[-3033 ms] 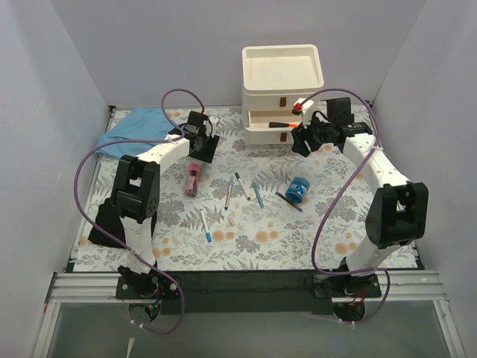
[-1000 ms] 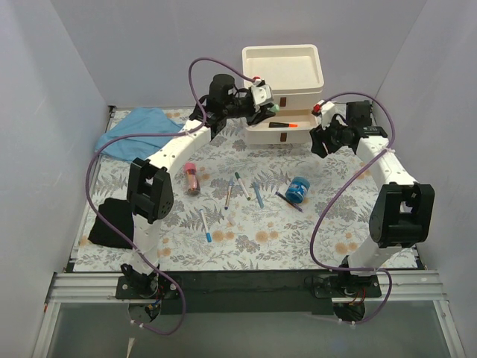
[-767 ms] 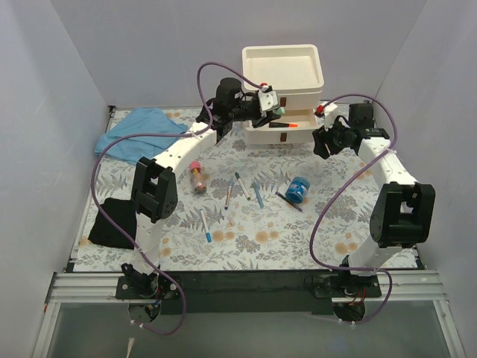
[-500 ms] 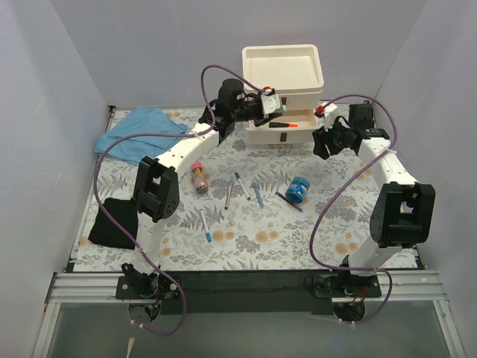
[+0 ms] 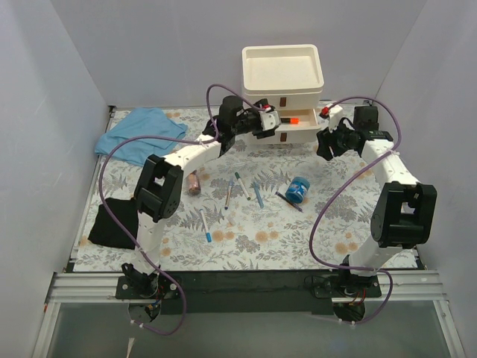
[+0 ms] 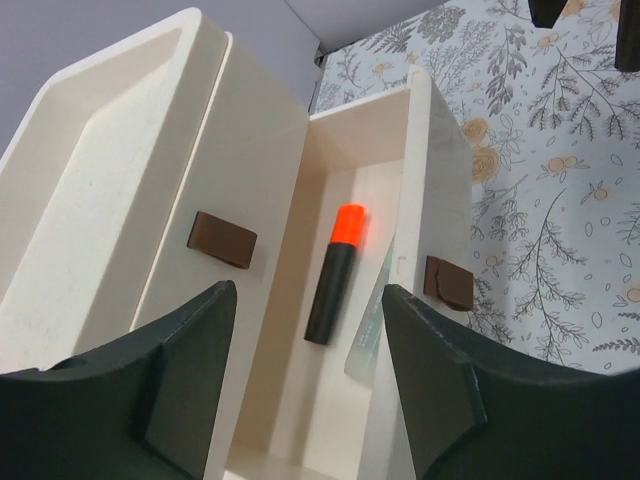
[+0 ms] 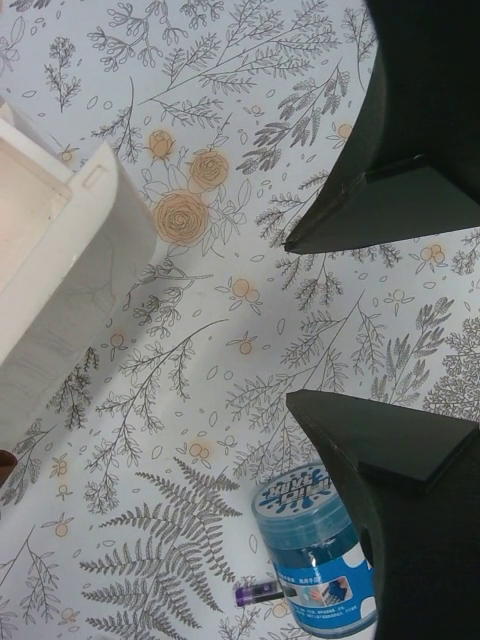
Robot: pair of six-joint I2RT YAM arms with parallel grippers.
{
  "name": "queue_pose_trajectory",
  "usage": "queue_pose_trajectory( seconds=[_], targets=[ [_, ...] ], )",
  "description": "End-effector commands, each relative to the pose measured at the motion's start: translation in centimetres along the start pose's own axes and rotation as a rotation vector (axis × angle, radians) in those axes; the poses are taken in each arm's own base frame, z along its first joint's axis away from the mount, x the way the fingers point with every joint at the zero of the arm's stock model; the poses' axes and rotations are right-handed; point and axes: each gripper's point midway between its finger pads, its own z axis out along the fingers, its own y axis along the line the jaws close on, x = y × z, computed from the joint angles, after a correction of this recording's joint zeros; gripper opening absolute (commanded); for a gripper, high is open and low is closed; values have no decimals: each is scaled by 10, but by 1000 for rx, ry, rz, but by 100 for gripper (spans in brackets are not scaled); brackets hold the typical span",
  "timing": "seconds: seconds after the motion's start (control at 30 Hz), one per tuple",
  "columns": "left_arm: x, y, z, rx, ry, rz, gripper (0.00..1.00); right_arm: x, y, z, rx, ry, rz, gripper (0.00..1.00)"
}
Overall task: Sort the stationery into containers
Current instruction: Place the pen in the drawer, then close the drawer in the storage box.
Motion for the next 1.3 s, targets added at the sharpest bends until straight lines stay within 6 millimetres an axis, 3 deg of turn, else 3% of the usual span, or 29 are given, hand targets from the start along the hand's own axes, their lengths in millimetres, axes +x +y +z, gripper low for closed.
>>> queue_pose_trajectory(
  seconds=[0.0, 0.03, 0.1, 0.13, 0.2, 0.23, 0.3, 0.33, 0.37, 0.4, 0.43, 0.47, 0.5, 0.6, 0.73, 0.9, 1.13, 1.27],
  targets=[
    [-103, 63, -44, -224, -154, 110, 63, -24, 10, -11, -46, -98, -70, 65],
    [-104, 66, -54, -272, -156, 106, 65, -25, 14, -11, -64, -108, -83, 64],
    [-136, 83, -82, -372, -197, 79, 73, -34, 23, -15, -105, -151, -122, 62],
    [-142, 101, -101, -502, -203, 62, 82, -35, 29, -12, -122, -157, -155, 59],
    [-146, 110, -134, -640, -194, 6, 84, -36, 31, -11, -130, -163, -188, 55],
    [-142, 113, -143, -688, -177, -42, 83, -42, 44, -5, -159, -167, -232, 49],
    [-115, 113, -166, -782, -42, -133, 82, -48, 52, 0, -168, -175, -270, 43],
    [-105, 109, -171, -797, -10, -194, 82, -50, 54, 2, -170, -176, -294, 31],
    [-84, 98, -177, -814, 58, -259, 79, -49, 57, 6, -170, -170, -310, 20],
    [-74, 83, -182, -784, 111, -322, 71, -53, 60, 12, -150, -162, -343, 9],
    [-63, 68, -181, -765, 109, -441, 47, -55, 60, 13, -134, -162, -366, 2],
    [-57, 54, -179, -733, 110, -514, 0, -58, 60, 16, -120, -179, -388, 1],
    [-43, 28, -178, -682, 137, -598, 0, -61, 61, 17, -115, -189, -399, 1],
    [-30, -18, -160, -535, 119, -832, 0, -71, 56, 19, -83, -222, -404, 1],
    [-5, -51, -138, -450, 155, -980, 0, -75, 48, 28, -70, -216, -375, 1],
    [16, -47, -119, -461, 145, -1026, 0, -79, 41, 38, -56, -215, -327, 1],
    [45, -48, -95, -472, 132, -1075, 0, -66, 34, 54, -29, -200, -296, 1],
    [58, -44, -87, -499, 139, -1080, 0, -71, 23, 56, 10, -222, -265, 1]
  ],
)
